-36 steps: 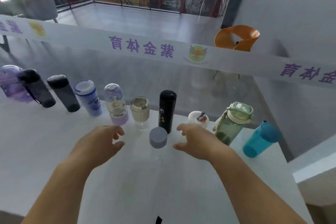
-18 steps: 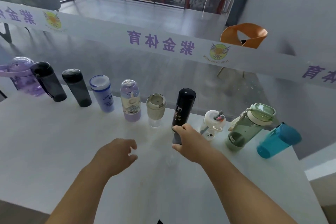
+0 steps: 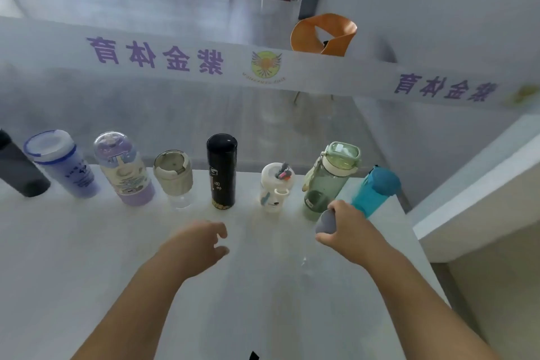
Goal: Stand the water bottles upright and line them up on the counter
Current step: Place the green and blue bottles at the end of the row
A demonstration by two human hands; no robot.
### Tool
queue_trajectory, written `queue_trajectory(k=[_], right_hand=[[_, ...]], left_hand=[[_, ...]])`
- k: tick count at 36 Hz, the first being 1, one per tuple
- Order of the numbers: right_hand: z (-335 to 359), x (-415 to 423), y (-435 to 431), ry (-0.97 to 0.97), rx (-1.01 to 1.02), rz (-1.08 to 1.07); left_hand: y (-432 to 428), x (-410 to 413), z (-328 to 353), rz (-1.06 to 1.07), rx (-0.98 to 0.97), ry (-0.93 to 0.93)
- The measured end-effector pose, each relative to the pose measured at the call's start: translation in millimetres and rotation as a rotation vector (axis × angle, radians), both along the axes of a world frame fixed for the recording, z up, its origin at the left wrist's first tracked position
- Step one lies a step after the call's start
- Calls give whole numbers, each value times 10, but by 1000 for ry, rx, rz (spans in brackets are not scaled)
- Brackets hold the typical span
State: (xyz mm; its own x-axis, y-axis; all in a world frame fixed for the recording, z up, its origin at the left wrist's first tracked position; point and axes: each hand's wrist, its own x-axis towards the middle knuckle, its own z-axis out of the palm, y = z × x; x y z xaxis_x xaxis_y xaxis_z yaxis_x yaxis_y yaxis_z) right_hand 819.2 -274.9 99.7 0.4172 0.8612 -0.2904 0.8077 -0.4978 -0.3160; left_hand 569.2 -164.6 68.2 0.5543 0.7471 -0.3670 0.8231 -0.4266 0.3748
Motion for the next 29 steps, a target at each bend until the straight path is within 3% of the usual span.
queue_trajectory(k=[14, 29], right_hand=[[10, 1751, -535, -38, 54, -198], [-36, 2751, -153, -27, 176, -122]], left_hand=[[-270, 1580, -126, -163, -1, 70], [-404, 2353, -158, -158, 47, 139]])
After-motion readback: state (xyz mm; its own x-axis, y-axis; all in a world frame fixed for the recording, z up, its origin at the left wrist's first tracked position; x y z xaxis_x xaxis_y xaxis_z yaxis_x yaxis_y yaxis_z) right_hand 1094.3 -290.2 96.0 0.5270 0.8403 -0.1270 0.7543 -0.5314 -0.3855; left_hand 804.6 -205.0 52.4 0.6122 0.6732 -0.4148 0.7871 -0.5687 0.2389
